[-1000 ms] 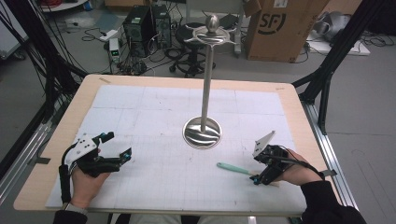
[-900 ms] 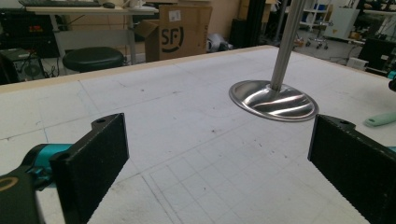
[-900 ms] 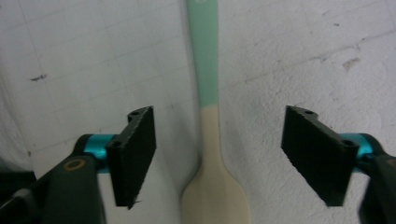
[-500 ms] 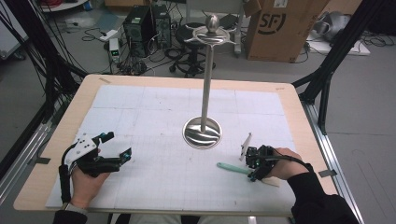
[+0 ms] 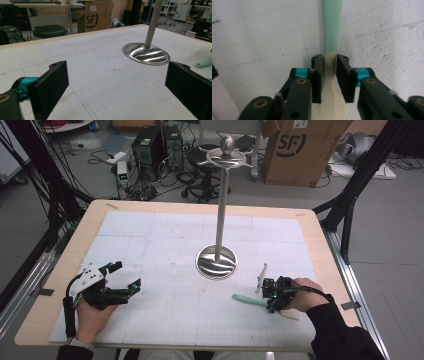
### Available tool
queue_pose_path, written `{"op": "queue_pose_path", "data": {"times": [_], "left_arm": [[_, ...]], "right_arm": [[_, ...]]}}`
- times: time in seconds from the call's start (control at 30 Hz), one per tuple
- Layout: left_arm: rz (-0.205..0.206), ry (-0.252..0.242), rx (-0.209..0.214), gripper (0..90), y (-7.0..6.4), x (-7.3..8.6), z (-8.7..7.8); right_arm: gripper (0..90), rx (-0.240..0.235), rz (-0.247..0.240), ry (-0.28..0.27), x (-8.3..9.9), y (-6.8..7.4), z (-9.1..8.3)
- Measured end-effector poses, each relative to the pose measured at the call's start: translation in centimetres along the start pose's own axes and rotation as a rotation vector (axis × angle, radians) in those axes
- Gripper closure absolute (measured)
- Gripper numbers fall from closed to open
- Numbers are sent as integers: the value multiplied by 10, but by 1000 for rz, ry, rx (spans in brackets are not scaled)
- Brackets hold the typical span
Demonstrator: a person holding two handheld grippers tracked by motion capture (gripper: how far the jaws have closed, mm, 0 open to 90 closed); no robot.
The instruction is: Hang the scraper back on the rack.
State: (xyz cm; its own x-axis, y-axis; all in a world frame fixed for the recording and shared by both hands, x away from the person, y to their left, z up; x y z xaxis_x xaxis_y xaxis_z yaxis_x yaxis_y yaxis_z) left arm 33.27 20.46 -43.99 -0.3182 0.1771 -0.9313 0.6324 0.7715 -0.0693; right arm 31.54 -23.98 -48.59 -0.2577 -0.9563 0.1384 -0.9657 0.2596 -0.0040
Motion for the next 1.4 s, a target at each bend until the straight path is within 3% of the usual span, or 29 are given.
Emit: {"op": "queue_pose_path", "data": {"times": [0.37,0.63,0.7,0.73,0.8,0.83,0.87,1.1,1.3,1.4], "left_arm": [[1,1,2,57,0,0,0],[0,1,-1,57,0,0,0],[0,0,-1,57,0,0,0],[-1,2,-1,57,0,0,0],[0,2,-1,57,0,0,0],[0,2,-1,57,0,0,0],[-1,2,-1,57,0,0,0],[1,6,0,57,0,0,0],[2,5,1,57,0,0,0],[3,7,2,57,0,1,0]], "right_arm": [[805,13,16,-14,1,0,-2],[805,25,77,-171,13,-1,-19],[805,35,103,-229,15,-2,-24],[805,30,137,-292,17,-2,-29],[805,30,155,-324,18,-2,-32],[805,37,180,-386,20,-3,-36],[805,37,180,-386,20,-3,-36],[805,58,271,-607,25,-12,-52],[805,68,315,-856,22,-18,-80],[805,71,342,-955,20,-21,-94]]}}
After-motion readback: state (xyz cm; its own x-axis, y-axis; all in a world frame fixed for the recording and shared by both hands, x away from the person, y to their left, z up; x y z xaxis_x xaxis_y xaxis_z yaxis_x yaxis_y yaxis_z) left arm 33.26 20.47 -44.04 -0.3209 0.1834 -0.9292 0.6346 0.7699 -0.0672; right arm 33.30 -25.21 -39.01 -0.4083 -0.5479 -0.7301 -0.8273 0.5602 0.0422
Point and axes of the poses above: each handheld gripper's, and its own axes: z roughly forward along the jaws, x roughly out of its underside, y roughly to its left, the point moved 8 cm from there along z, roughly forward along the jaws, and after that the axes turned 11 degrees about y, right-handed, at the moved point
